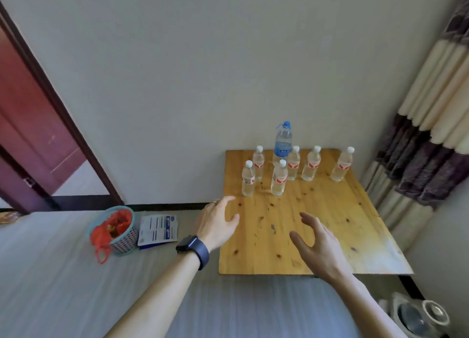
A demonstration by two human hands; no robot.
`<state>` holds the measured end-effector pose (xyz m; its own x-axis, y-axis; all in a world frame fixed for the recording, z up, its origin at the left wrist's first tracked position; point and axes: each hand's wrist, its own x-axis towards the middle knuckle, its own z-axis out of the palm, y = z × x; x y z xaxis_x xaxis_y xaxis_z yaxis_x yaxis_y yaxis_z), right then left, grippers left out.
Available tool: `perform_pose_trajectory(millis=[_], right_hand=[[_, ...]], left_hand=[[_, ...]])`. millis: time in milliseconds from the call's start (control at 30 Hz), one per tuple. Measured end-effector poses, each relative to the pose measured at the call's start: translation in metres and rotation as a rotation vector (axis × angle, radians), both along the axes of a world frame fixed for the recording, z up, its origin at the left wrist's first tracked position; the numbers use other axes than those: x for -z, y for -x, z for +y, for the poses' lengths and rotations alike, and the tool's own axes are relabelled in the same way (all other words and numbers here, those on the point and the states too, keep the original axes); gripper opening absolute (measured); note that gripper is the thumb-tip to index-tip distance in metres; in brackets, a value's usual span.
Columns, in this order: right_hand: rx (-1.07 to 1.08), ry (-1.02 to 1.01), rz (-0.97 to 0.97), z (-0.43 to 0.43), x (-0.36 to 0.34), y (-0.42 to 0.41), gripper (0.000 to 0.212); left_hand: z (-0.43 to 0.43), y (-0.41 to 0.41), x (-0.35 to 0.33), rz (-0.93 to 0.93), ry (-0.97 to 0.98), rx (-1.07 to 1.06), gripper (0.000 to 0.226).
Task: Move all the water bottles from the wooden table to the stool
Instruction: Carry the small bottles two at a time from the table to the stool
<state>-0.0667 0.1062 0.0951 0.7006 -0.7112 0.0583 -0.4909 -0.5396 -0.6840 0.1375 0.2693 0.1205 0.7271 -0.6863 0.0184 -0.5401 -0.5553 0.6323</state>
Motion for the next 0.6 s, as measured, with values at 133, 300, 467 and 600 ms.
perform_pose_trajectory(millis=[133,300,467,600], right_hand=[[0.021,-0.056,0.056,-0.060,0.035,-0.051,0.063],[0.037,-0.193,0.136,-0.155,0.083,-0.123,0.073],[0.044,-0.307,0.230,-0.246,0.115,-0.193,0.088],[0.034,-0.345,0.243,-0.297,0.139,-0.251,0.107]], left_hand=[[-0.063,-0.051,0.035,0.069,-0.047,0.002,0.051],[-0.151,-0.108,0.080,0.220,-0.059,-0.058,0.062],[-0.229,-0.156,0.113,0.484,-0.010,-0.196,0.085],[-0.273,-0.194,0.146,0.534,-0.001,-0.293,0.102]])
